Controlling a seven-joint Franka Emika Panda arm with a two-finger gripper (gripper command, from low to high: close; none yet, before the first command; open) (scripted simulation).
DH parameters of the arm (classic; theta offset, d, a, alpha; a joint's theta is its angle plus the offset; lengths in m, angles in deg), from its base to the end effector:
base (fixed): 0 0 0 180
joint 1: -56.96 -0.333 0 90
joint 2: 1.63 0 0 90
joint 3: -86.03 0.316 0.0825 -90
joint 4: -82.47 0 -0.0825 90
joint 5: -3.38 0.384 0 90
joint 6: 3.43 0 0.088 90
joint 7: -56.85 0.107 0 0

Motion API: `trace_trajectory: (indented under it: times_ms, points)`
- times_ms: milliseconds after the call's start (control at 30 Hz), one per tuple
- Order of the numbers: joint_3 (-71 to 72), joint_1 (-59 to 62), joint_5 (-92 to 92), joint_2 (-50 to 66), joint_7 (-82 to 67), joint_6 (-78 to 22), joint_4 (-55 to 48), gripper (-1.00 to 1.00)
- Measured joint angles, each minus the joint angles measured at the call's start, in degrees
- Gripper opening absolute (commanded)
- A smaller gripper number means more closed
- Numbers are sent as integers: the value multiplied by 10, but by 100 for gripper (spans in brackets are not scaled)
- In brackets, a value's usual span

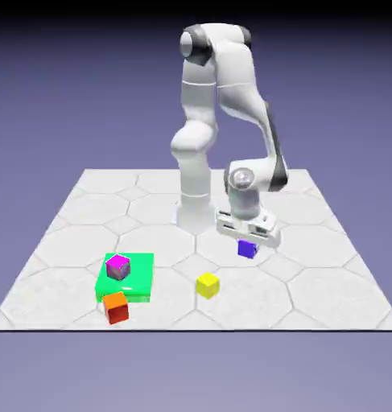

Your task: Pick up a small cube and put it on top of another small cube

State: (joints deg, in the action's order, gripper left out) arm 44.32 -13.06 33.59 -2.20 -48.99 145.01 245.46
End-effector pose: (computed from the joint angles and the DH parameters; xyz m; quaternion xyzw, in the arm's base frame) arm 0.2952 0.1493 0.1819 -0.5911 -0.7899 0.0235 0.1615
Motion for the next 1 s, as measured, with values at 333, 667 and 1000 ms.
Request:
trace_trajectory:
  times_ms: [333, 667, 1000]
  points:
    - [-163, 123, -55, -2, 84, -97, -104, -100]
    - [-368, 287, -75, 28, 160, -228, -259, -100]
    - [-213, 401, 129, 184, 17, -202, -247, 100]
